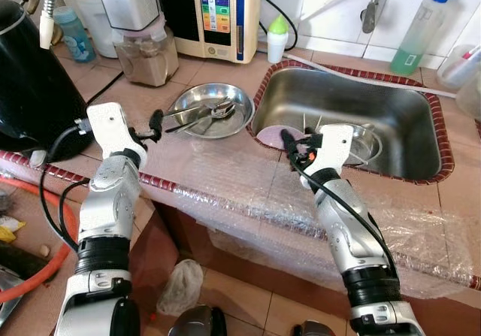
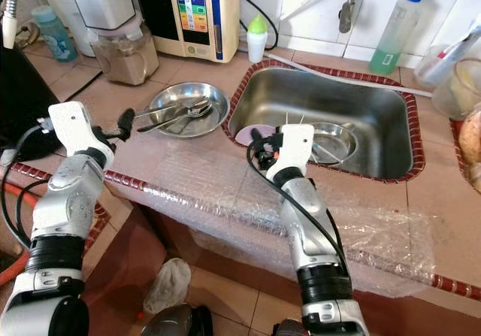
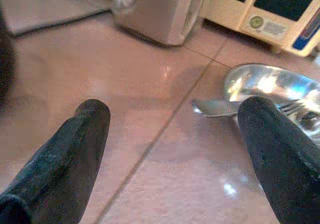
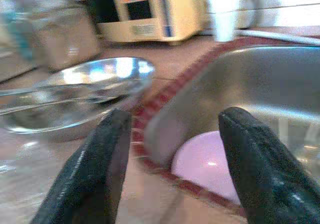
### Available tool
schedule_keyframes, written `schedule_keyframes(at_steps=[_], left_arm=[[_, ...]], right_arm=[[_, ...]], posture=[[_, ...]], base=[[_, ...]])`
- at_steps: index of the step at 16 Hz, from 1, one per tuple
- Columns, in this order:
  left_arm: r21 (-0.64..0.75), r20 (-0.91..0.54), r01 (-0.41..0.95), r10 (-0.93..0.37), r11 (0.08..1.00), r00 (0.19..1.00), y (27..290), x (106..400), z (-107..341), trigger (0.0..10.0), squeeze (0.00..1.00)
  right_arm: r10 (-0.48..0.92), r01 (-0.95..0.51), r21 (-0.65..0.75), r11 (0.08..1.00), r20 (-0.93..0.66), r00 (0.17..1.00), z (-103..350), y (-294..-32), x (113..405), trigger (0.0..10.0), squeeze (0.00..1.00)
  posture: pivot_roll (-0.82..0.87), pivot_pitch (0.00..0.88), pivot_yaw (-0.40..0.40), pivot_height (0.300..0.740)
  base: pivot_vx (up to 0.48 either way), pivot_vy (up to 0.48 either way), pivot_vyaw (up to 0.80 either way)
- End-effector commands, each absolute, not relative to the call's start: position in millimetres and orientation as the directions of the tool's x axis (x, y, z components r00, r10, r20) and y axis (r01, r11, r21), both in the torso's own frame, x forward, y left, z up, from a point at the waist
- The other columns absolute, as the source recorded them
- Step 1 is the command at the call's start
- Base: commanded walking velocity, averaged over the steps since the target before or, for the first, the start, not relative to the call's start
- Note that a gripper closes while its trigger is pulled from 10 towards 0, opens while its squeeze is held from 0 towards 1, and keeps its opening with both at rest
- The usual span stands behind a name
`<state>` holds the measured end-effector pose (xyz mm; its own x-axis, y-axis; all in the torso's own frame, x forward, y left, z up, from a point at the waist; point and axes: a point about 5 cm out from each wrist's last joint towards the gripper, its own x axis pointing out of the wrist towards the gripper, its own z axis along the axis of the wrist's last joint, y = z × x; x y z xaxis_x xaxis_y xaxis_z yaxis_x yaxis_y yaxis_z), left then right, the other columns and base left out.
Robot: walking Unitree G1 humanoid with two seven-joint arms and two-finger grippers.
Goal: Kitchen organization
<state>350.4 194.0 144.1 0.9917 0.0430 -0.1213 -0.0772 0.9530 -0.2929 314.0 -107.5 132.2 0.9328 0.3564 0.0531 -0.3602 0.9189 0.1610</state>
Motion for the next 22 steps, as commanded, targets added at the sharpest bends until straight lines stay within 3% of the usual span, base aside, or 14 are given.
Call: schedule_keyframes(at_steps=[1,2,3,4,5,6,7,11,22], left_arm=[[-0.330,-0.113,-0.056,0.019,0.942,0.993,192.0,355.3,149.8,10.0,1.00],[-0.330,-0.113,-0.056,0.019,0.942,0.993,192.0,355.3,149.8,10.0,1.00],[-0.349,-0.112,-0.042,0.003,0.936,0.994,190.4,358.4,152.0,10.0,1.00],[-0.369,-0.110,-0.034,-0.007,0.929,0.994,189.1,360.9,154.0,10.0,0.52],[-0.414,-0.128,-0.040,-0.015,0.909,0.992,186.9,364.7,155.5,10.0,0.00],[-0.467,-0.150,-0.046,-0.029,0.883,0.988,184.5,367.0,155.2,4.7,0.00],[-0.513,-0.158,-0.058,-0.028,0.857,0.987,183.9,368.6,155.5,0.2,0.00],[-0.628,-0.191,-0.082,-0.051,0.774,0.980,183.8,371.9,153.3,0.0,0.00],[-0.703,-0.183,-0.100,-0.044,0.704,0.982,193.0,374.8,157.0,0.0,0.00]], right_arm=[[0.428,-0.436,0.161,0.886,0.080,0.900,138.6,-96.6,308.7,10.0,1.00],[0.428,-0.436,0.161,0.886,0.080,0.900,138.6,-96.6,308.7,10.0,1.00],[0.451,-0.458,0.159,0.875,0.083,0.889,139.4,-92.7,306.1,10.0,0.82],[0.457,-0.465,0.150,0.873,0.082,0.885,139.4,-91.2,304.9,10.0,0.19],[0.456,-0.463,0.143,0.875,0.080,0.886,138.7,-90.9,304.1,10.0,0.00],[0.454,-0.461,0.144,0.876,0.077,0.887,139.1,-91.3,304.2,10.0,0.00],[0.454,-0.461,0.144,0.876,0.077,0.888,139.4,-91.6,304.3,10.0,0.00],[0.458,-0.464,0.141,0.875,0.073,0.886,139.3,-92.1,301.9,10.0,0.00],[0.470,-0.474,0.133,0.870,0.064,0.880,137.9,-87.1,303.2,10.0,0.00]], posture=[[-0.03,0.042,0.057,0.740],[-0.03,0.042,0.057,0.740],[-0.03,0.042,0.058,0.740],[-0.03,0.043,0.060,0.740],[-0.03,0.044,0.060,0.740],[-0.03,0.045,0.064,0.740],[-0.04,0.045,0.067,0.740],[-0.04,0.046,0.072,0.740],[-0.03,0.041,0.074,0.740]], base=[[0.000,0.000,0.00],[0.000,0.000,0.00],[0.000,0.000,0.00],[0.000,0.000,0.00],[0.000,0.000,0.00],[0.000,0.000,0.00],[0.000,0.000,0.00],[0.000,0.000,0.00],[0.000,0.000,0.00]])
